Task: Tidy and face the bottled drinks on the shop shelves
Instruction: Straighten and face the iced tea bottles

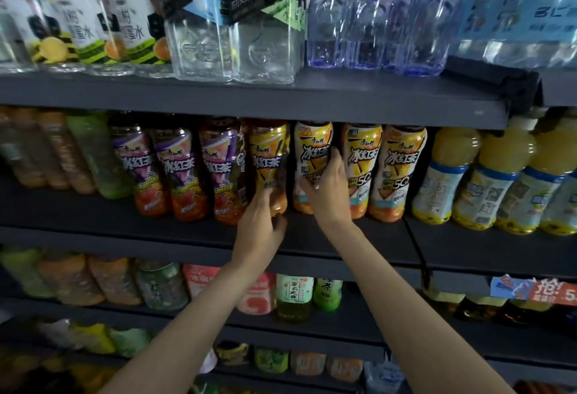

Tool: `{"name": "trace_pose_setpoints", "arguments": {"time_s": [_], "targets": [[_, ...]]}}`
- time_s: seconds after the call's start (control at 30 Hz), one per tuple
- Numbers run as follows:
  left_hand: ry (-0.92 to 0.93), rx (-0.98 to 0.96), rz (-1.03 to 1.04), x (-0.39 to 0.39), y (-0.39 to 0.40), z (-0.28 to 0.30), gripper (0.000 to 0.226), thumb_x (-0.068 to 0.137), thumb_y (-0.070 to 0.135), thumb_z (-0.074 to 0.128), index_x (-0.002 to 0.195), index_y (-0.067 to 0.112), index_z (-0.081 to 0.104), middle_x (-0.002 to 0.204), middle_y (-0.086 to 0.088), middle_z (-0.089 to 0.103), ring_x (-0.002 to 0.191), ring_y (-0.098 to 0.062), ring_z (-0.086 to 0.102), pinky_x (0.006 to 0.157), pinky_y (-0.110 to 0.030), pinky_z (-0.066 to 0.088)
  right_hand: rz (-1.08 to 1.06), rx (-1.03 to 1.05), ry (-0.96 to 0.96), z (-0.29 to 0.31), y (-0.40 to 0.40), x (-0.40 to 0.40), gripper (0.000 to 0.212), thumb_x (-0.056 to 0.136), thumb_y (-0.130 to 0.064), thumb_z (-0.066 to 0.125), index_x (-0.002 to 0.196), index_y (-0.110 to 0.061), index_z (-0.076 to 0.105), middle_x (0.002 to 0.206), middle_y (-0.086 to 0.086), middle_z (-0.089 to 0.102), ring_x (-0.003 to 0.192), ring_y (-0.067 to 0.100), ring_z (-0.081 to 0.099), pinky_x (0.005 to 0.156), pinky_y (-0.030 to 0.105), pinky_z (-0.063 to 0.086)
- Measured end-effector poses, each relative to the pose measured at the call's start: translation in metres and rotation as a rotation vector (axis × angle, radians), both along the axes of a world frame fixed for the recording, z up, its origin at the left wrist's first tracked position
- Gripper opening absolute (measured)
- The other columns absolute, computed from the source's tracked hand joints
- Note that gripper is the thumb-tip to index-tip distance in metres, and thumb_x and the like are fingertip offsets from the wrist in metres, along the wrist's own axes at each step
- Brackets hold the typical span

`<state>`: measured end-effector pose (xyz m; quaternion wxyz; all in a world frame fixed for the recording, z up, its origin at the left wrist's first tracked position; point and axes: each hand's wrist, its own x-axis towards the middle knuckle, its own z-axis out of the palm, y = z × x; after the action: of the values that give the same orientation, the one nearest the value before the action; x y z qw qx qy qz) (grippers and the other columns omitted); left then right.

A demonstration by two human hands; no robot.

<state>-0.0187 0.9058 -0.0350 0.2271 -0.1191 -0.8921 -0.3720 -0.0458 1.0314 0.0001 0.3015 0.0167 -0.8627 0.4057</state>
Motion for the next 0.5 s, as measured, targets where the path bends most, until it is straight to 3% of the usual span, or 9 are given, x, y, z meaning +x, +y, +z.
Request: {"name": "trace_pose_setpoints", "arguments": {"time_s": [0.17,0.37,0.4,0.47,0.5], "targets": [[0.014,0.01,-0.052,0.011,-0.017,-0.002,0.047,0.088,0.005,0.057,0.133,0.007,0.044,0.132,-0.007,0.052,0.124,-0.019,0.047,0.095,-0.011,0.028,-0.114,-0.118,-0.172,0.0,-0.017,-0.014,0.056,0.088,-0.019,0.066,0.127,0.005,0.034,0.129,0.022,0.046,0.117,0.034,0.049,0.085,0.031,0.041],[-0.17,0.095,-0.198,0.021,-0.025,0.003,0.057,0.088,0.019,0.062,0.137,0.011,0.036,0.135,-0.004,0.048,0.125,-0.018,0.045,0.1,-0.022,0.035,-0.089,-0.108,-0.152,0.0,-0.012,0.024,0.058,0.081,-0.025,0.074,0.12,0.001,0.039,0.106,0.012,0.054,0.103,0.031,0.055,0.07,0.022,0.042],[-0.238,0.138,-0.256,0.022,-0.026,0.005,0.058,0.086,0.022,0.065,0.137,0.012,0.037,0.132,-0.002,0.049,0.123,-0.016,0.046,0.101,-0.025,0.037,-0.067,-0.135,-0.183,0.003,-0.01,0.032,0.065,0.079,-0.027,0.075,0.126,-0.001,0.038,0.107,0.01,0.055,0.104,0.029,0.054,0.071,0.019,0.043],[-0.37,0.206,-0.376,0.027,-0.029,0.011,0.057,0.083,0.023,0.069,0.133,0.014,0.043,0.125,0.003,0.053,0.12,-0.013,0.049,0.099,-0.026,0.04,0.021,-0.319,-0.273,0.012,-0.007,0.052,0.08,0.076,-0.028,0.079,0.139,-0.008,0.033,0.124,0.004,0.052,0.116,0.02,0.05,0.09,0.026,0.045],[-0.428,0.242,-0.421,0.031,-0.032,0.013,0.053,0.082,0.022,0.07,0.129,0.016,0.046,0.121,0.003,0.056,0.116,-0.013,0.053,0.096,-0.024,0.043,0.09,-0.469,-0.304,0.016,-0.008,0.064,0.075,0.075,-0.025,0.079,0.136,-0.012,0.038,0.124,-0.002,0.053,0.113,0.013,0.053,0.092,0.03,0.047]]}}
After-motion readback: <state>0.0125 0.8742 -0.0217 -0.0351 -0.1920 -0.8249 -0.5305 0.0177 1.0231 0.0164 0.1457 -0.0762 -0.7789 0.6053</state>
